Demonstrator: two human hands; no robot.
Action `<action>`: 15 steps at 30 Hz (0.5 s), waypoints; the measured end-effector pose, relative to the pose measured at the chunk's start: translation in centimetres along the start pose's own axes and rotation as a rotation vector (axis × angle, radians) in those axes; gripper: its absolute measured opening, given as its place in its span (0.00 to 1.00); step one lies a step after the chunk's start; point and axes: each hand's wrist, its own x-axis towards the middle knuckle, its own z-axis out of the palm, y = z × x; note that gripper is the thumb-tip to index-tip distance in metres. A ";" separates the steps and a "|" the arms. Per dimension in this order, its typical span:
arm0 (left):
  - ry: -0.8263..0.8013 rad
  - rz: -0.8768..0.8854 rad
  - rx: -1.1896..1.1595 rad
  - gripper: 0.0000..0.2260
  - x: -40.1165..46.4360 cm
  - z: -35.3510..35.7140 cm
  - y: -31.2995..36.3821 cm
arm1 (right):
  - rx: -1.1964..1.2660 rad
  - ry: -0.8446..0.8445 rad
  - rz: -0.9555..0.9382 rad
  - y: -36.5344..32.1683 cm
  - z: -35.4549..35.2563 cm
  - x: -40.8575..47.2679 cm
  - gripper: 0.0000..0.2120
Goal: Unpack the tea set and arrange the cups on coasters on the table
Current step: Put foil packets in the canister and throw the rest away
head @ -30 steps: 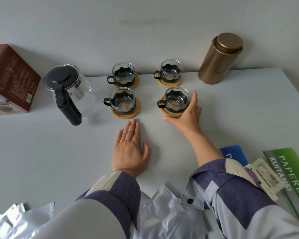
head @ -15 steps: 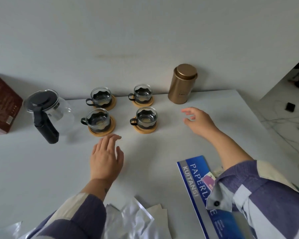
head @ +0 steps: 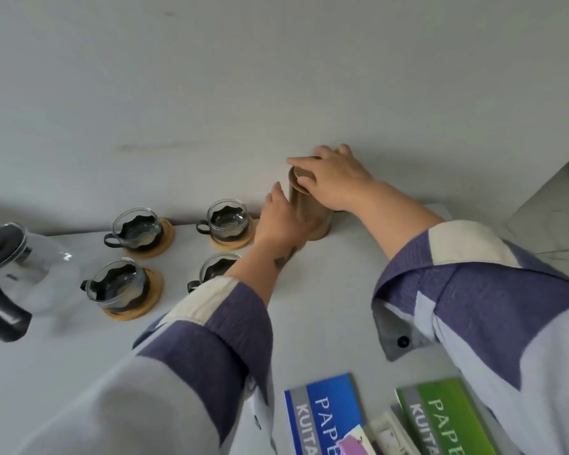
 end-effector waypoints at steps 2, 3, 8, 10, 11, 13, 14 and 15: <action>0.002 -0.032 -0.072 0.46 0.8 1.5 0.4 | -0.098 0.012 -0.032 0.1 0.5 0.4 0.19; 0.017 -0.041 -0.111 0.46 1.1 2.1 0.6 | -0.118 0.019 -0.043 0.2 0.7 0.5 0.19; 0.145 -0.025 -0.269 0.39 2.3 3.6 1.3 | -0.163 0.046 -0.105 0.9 1.0 1.2 0.20; 0.179 -0.014 -0.239 0.34 2.9 3.8 1.2 | -0.205 0.064 -0.115 0.9 1.5 1.2 0.20; 0.182 -0.018 -0.214 0.33 3.1 3.8 1.1 | -0.213 0.065 -0.119 0.9 1.7 1.2 0.20; 0.175 -0.016 -0.162 0.35 3.5 3.6 0.6 | -0.208 0.041 -0.128 0.8 1.6 1.6 0.19; 0.172 -0.005 -0.132 0.35 3.6 3.6 0.3 | -0.205 0.008 -0.137 0.8 1.3 1.9 0.20; 0.172 0.010 -0.104 0.36 3.6 3.5 0.1 | -0.197 -0.034 -0.146 0.8 1.0 2.3 0.20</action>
